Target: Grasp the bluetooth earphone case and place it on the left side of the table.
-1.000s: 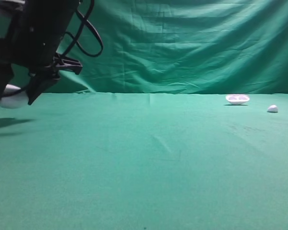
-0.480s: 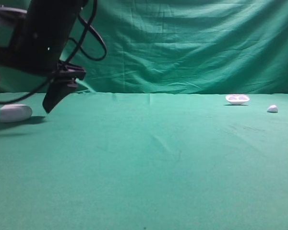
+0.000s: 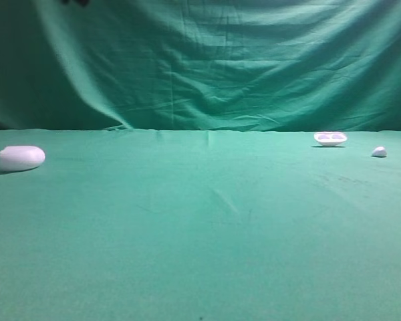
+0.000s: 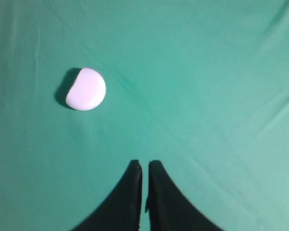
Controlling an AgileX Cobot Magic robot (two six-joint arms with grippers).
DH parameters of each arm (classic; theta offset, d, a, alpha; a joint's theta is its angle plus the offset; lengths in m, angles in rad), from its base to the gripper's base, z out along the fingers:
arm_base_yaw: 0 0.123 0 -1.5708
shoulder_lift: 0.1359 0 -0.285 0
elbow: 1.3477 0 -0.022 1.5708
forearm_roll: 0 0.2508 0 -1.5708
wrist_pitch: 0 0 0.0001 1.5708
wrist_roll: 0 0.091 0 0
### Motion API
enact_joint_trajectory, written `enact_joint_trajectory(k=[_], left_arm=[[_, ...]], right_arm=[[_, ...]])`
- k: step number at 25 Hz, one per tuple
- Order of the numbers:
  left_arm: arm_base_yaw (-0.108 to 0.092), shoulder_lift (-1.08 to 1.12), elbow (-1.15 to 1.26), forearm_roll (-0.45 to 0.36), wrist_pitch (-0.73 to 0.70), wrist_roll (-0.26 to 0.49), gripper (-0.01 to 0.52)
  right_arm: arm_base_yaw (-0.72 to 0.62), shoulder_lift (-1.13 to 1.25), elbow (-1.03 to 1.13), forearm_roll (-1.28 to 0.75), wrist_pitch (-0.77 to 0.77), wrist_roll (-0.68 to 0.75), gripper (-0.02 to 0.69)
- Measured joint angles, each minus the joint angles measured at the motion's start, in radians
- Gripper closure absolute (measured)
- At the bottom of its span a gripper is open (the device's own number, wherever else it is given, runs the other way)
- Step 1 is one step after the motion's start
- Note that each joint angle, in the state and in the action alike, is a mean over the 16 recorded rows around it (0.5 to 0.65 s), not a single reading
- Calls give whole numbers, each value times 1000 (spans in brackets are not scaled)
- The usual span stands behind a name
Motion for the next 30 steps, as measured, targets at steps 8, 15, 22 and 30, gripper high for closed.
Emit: enact_joint_trajectory(k=[8,15,22,30], left_arm=[[0,0,0,0,0,0,514],[0,0,0,0,0,0,514],[0,0,0,0,0,0,514],[0,0,0,0,0,0,514]], right_arm=[[-57,-211,132,42,26,27,665],[-138,-479,413,98,15,26,665],[-195,-776,768,154,-89,24,665],[-208,-1116,1132,196,-344,26,665]])
